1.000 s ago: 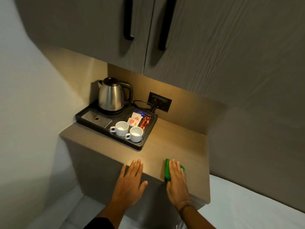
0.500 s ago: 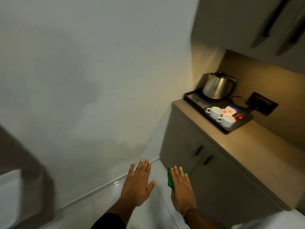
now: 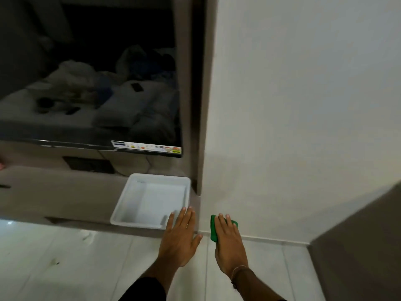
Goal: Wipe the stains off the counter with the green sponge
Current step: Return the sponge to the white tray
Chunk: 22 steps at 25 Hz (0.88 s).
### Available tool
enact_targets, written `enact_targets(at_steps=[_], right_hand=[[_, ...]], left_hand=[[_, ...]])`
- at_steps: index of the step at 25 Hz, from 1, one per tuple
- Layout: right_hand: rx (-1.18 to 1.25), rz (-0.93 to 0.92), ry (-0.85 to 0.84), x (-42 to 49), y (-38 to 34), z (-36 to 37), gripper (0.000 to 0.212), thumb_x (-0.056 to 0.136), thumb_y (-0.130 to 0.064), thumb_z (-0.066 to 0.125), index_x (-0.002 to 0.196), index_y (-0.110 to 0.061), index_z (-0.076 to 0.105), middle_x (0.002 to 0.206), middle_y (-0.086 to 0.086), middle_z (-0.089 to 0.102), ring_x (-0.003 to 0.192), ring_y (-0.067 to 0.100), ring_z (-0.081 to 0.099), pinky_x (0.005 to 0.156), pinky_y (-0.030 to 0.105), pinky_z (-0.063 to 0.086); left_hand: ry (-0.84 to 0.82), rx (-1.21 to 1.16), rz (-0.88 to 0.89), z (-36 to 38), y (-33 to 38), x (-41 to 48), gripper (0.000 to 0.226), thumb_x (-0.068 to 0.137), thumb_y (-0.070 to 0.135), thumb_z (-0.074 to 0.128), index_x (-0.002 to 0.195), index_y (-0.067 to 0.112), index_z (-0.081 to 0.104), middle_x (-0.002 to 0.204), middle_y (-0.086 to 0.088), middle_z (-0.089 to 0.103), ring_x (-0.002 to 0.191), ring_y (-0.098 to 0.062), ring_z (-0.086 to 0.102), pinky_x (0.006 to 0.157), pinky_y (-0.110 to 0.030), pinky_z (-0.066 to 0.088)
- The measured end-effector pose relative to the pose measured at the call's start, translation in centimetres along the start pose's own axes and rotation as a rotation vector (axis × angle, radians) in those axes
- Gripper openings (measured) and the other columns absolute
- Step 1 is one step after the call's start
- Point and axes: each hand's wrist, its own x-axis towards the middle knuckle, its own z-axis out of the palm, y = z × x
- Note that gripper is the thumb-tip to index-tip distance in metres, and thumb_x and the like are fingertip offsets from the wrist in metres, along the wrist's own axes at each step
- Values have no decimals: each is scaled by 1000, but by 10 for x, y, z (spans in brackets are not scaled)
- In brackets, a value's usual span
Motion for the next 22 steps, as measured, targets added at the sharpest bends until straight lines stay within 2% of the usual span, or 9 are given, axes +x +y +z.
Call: enact_targets(at_steps=[2,3,5,8,11,13,16,19,22], right_hand=[[62,-57,-136,88,-104,77,81,101,-7,51,165,-22,3,173,-3,-5,160,25,-9,131,41,-1],[45,-59,-114,94,-110,72,83,101,-11,56,165,-22,3,171,-5,-6,160,24,-8,131,42,0],[3,-39,-141,132,-140,93,88,101,-21,62,164,-23,2,170,-7,-7,160,23,-9,130,44,0],[-48,-57,-136,159,-146,89,86,104,-25,58,164,-24,-3,168,-8,-15,158,21,-16,128,44,-5],[-77,-46,-147,179,-146,94,77,106,-18,51,164,-21,0,173,-2,-7,158,24,-14,126,42,-9],[-100,-21,-186,198,-147,121,77,106,-16,49,164,-20,-1,174,0,-6,154,22,-20,122,41,-14],[-119,17,-238,205,-142,149,77,108,-24,46,163,-20,-8,173,-1,-13,152,20,-24,121,40,-16],[-78,33,-284,202,-141,160,80,108,-32,46,163,-19,-10,172,-2,-17,156,22,-21,119,41,-16],[-85,16,-309,207,-137,158,82,106,-37,48,163,-20,-9,172,-2,-15,158,26,-16,119,43,-15]], left_hand=[[-70,42,-179,14,-144,7,82,101,68,3,164,16,-3,174,-8,-7,158,-29,-13,124,-51,-18],[-51,61,-203,9,-151,12,79,105,65,13,164,17,-5,174,-7,-7,158,-29,-14,126,-54,-13],[-129,50,-217,13,-197,31,79,105,64,18,164,18,-8,174,-7,-10,157,-30,-17,127,-56,-7],[-122,55,-214,-1,-207,50,82,100,68,7,163,18,-10,171,-8,-17,155,-32,-21,128,-55,-2],[-98,72,-174,1,-216,58,83,97,66,0,163,16,-8,171,-11,-16,155,-33,-21,129,-54,-1],[-129,41,-158,21,-237,66,81,100,65,-3,164,16,-4,172,-11,-14,156,-33,-21,129,-53,0],[-137,-41,-160,47,-254,70,86,97,69,-1,165,15,0,173,-8,-12,157,-28,-20,129,-53,0],[-137,-98,-144,53,-257,68,87,98,71,5,165,16,-1,173,-7,-13,157,-27,-20,129,-53,2],[-144,-88,-133,48,-258,70,87,98,70,2,165,14,2,173,-9,-8,157,-28,-16,129,-54,3]])
